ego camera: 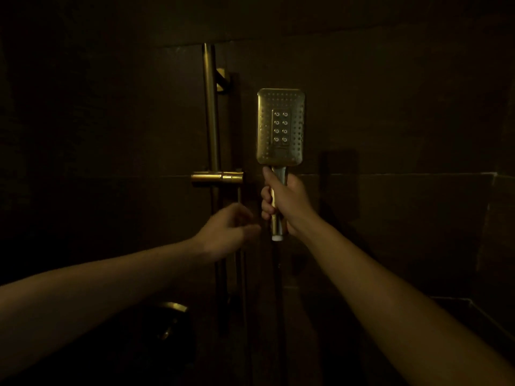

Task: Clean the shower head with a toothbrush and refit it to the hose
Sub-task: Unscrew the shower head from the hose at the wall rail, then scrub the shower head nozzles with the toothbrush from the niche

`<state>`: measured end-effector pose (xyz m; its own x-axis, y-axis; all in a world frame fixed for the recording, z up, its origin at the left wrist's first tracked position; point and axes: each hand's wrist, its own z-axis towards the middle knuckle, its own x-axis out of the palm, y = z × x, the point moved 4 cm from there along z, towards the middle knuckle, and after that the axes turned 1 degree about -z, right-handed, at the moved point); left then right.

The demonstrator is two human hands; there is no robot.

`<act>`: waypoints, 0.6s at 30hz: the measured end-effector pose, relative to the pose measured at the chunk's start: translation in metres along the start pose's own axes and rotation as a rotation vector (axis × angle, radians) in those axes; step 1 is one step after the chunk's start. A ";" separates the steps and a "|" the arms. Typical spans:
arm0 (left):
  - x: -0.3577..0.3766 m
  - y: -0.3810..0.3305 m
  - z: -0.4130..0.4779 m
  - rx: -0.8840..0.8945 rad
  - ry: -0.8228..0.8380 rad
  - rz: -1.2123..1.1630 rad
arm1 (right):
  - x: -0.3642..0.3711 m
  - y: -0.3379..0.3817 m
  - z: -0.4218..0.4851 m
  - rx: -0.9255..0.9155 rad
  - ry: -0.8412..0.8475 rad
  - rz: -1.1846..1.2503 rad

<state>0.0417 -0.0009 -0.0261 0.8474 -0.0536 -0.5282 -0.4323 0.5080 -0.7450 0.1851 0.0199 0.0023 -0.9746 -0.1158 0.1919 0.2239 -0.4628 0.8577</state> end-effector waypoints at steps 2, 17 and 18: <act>0.025 0.015 -0.016 -0.166 0.175 -0.269 | 0.001 -0.009 -0.006 0.031 0.032 0.027; 0.134 0.114 -0.126 -0.379 0.174 -0.652 | -0.009 -0.128 -0.130 0.389 0.235 0.033; 0.140 0.122 -0.137 -0.404 0.166 -0.659 | -0.010 -0.138 -0.140 0.431 0.249 0.032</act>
<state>0.0651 -0.0639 -0.2464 0.9246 -0.3785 0.0434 0.0377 -0.0224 -0.9990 0.1657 -0.0376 -0.1849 -0.9232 -0.3550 0.1469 0.1780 -0.0563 0.9824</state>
